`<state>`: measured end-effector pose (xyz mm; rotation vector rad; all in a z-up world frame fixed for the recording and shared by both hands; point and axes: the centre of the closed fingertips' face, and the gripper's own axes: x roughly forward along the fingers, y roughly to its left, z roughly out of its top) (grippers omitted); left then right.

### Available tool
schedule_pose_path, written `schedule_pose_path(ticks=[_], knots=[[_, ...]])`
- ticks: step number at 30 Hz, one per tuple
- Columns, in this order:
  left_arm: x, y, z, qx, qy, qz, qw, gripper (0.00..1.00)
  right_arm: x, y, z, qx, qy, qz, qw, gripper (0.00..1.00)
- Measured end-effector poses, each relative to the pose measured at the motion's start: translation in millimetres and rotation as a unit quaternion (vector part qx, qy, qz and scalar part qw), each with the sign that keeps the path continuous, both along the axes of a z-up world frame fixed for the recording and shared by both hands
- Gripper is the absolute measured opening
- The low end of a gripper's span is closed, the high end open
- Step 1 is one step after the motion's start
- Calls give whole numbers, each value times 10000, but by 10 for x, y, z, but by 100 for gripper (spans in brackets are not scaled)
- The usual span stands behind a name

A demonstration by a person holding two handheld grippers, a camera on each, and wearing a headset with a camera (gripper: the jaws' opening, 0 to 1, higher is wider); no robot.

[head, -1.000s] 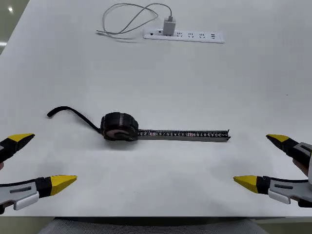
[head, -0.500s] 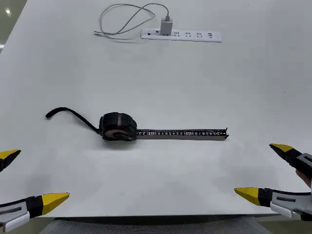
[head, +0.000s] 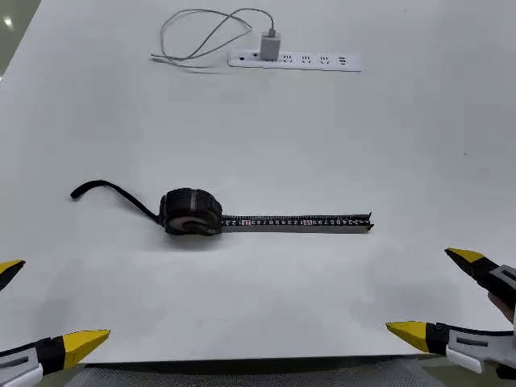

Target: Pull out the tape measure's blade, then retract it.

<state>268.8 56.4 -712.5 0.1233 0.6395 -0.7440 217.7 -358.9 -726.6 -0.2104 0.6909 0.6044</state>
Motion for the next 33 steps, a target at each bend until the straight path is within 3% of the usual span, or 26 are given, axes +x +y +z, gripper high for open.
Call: schedule_pose_path(ticks=[18,30,33], knots=[[43,-33,32,1,-11,95,10000,92,-22,14,-44,63,40,34,10000,86],[111,-258,-3,-120,49,60,9999,94,7,62,-56,99,55,109,9999,85],[140,-304,-17,-121,3,32,9999,92,18,74,-50,99,51,128,9999,85]])
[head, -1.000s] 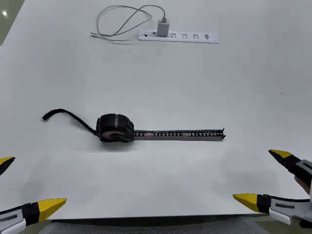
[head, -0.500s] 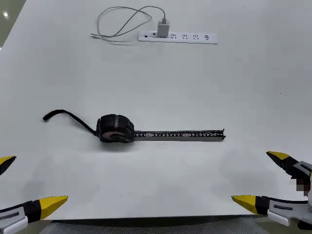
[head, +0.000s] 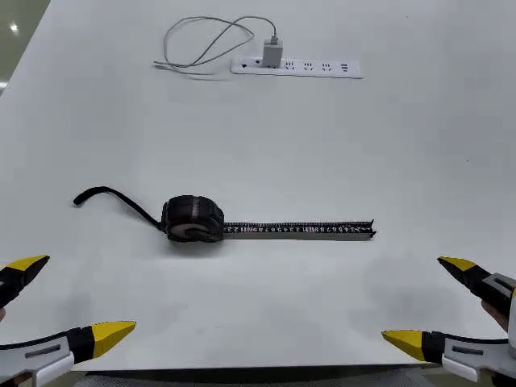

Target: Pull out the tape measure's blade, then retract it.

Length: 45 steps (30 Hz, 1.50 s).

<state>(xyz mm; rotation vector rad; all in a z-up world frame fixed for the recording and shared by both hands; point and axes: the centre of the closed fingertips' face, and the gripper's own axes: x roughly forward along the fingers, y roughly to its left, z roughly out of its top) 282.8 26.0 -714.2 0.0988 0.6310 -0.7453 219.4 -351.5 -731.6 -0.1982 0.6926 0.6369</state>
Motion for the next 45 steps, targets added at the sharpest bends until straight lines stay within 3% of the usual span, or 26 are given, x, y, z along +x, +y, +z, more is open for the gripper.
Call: schedule_pose_path(ticks=[21,26,33,45], knots=[[161,-396,-109,-169,115,-48,9998,93,70,-15,17,-102,-58,-2,9999,84],[186,-432,-117,-160,116,-90,9998,93,77,-34,2,-134,-44,13,9999,84],[286,-561,-101,-194,77,-103,9997,93,100,-27,-7,-127,-38,35,9999,84],[438,-777,-117,-203,208,-155,9995,91,128,-58,-9,-133,-64,24,9999,82]])
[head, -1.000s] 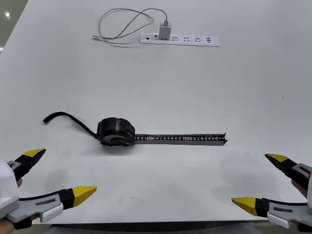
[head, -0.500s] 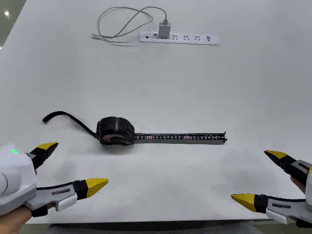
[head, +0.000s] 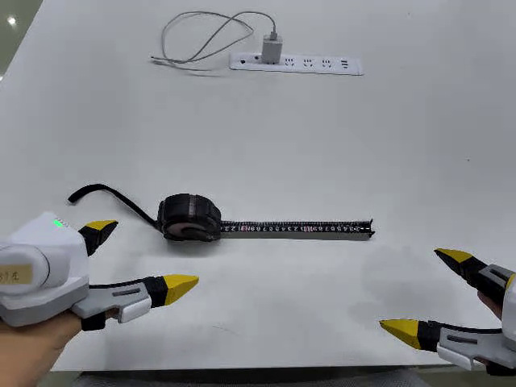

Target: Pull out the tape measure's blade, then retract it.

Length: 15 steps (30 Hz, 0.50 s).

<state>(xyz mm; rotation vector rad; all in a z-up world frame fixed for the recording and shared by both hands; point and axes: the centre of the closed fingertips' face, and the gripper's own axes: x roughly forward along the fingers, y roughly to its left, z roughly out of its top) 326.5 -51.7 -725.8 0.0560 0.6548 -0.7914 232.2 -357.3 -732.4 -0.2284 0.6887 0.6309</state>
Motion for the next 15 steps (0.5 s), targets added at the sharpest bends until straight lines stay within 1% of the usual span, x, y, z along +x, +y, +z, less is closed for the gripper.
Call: schedule_pose_path(ticks=[5,8,10,15], knots=[[45,-114,-5,-23,36,-31,10000,91,7,-11,-9,-4,0,-9,10000,82],[64,-186,-9,-80,53,-42,9999,91,6,-12,-10,0,1,-17,10000,82],[81,-229,-22,-140,84,-20,9999,91,5,-1,-1,90,21,-30,10000,83],[91,-323,-62,-210,133,-11,9997,90,19,-18,18,87,4,-52,9999,83]])
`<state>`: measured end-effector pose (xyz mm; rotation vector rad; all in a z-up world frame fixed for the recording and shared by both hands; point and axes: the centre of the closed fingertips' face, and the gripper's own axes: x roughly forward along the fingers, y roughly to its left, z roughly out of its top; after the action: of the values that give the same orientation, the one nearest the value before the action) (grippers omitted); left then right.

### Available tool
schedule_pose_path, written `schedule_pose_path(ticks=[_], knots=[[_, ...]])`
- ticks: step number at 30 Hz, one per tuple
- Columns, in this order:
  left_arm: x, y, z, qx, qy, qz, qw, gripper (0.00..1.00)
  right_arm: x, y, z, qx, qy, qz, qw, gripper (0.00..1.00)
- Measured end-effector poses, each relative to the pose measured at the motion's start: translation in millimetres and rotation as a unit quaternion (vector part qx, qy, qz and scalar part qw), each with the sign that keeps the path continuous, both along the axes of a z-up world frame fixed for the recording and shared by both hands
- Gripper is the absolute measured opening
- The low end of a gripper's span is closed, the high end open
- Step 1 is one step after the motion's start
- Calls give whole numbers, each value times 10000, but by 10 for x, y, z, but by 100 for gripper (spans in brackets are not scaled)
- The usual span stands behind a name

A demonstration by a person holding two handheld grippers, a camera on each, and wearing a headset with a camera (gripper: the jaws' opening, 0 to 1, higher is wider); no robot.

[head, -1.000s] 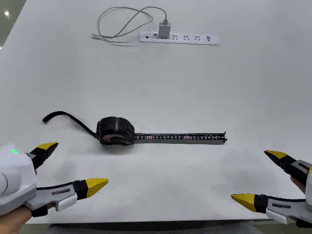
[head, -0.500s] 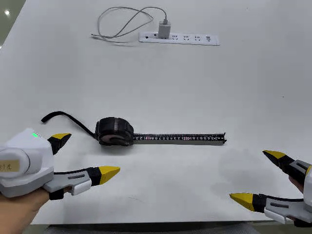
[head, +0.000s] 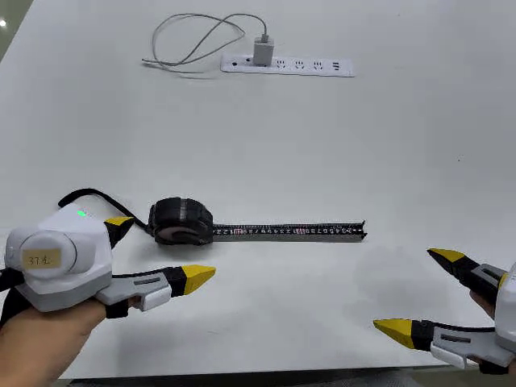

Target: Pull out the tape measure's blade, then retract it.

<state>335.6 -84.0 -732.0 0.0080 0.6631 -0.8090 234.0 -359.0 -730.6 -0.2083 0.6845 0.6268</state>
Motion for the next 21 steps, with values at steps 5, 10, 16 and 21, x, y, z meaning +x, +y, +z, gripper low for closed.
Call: schedule_pose_path(ticks=[5,10,16,21], knots=[[34,-30,-12,-57,15,81,9999,90,10,-24,-11,-19,-1,8,10000,82],[66,-50,-20,-169,30,256,9995,88,40,-30,7,-4,-33,-2,10000,81],[58,-115,-28,-183,27,293,9994,86,73,-22,22,-18,-48,20,10000,81],[76,-116,-42,-107,-14,394,9992,86,82,-15,14,-16,-59,20,10000,81]])
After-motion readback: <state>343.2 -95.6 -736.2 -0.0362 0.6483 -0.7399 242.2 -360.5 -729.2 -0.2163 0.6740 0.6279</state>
